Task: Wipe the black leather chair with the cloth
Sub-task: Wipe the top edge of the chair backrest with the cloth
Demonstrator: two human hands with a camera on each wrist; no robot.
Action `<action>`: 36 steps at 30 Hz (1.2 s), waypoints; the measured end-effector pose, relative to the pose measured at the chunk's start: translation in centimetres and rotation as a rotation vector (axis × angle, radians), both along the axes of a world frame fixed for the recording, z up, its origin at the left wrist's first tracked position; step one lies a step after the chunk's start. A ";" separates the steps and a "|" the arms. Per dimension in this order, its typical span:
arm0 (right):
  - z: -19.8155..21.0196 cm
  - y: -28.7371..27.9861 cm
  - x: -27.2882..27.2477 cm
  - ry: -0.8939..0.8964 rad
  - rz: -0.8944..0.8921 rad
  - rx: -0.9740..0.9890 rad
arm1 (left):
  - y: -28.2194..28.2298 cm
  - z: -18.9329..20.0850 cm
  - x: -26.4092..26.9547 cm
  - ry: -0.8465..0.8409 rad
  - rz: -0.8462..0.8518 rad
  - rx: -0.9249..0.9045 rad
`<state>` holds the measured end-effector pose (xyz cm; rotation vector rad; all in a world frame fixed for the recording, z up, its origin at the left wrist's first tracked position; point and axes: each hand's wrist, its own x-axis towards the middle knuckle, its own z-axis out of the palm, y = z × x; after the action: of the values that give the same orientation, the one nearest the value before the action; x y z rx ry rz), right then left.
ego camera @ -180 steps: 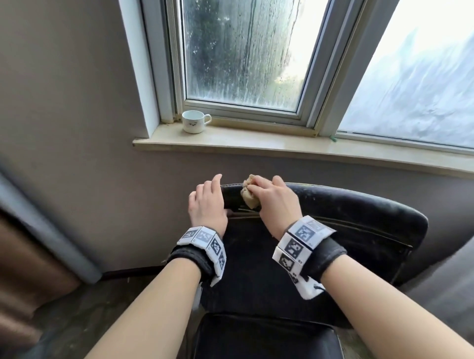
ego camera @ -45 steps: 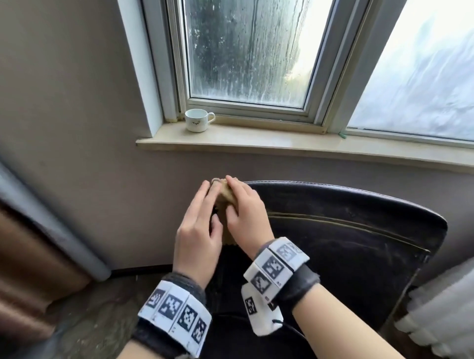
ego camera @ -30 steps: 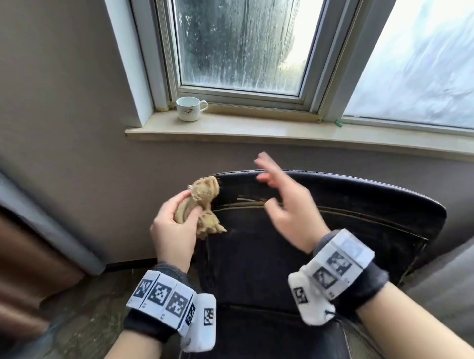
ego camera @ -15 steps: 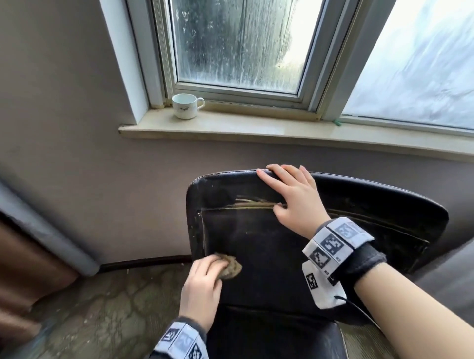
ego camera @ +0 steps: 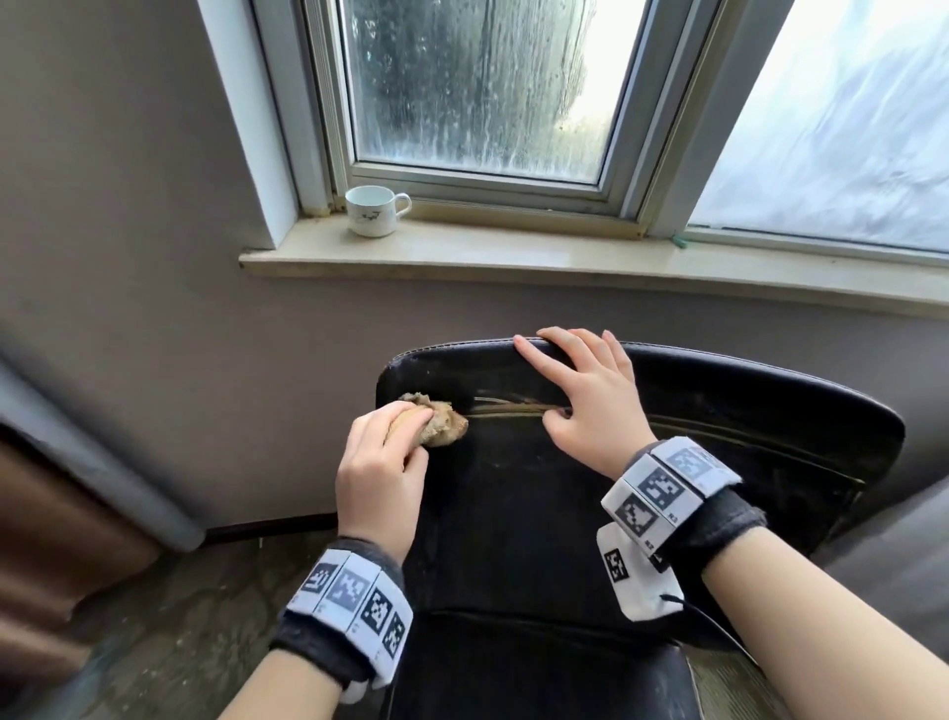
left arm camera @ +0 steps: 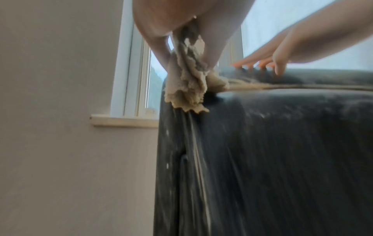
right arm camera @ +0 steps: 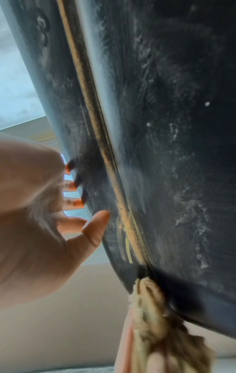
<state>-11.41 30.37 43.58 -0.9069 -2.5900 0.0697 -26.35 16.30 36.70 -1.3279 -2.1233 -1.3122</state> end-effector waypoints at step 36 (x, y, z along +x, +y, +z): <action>0.7 -0.2 0.0 0.028 -0.007 -0.086 | 0.3 -4.7 5.9 -0.020 -0.215 -0.359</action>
<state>-11.42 30.15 44.25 -0.9386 -2.5749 0.1915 -20.49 16.61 31.98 -1.7319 -2.3642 -1.0502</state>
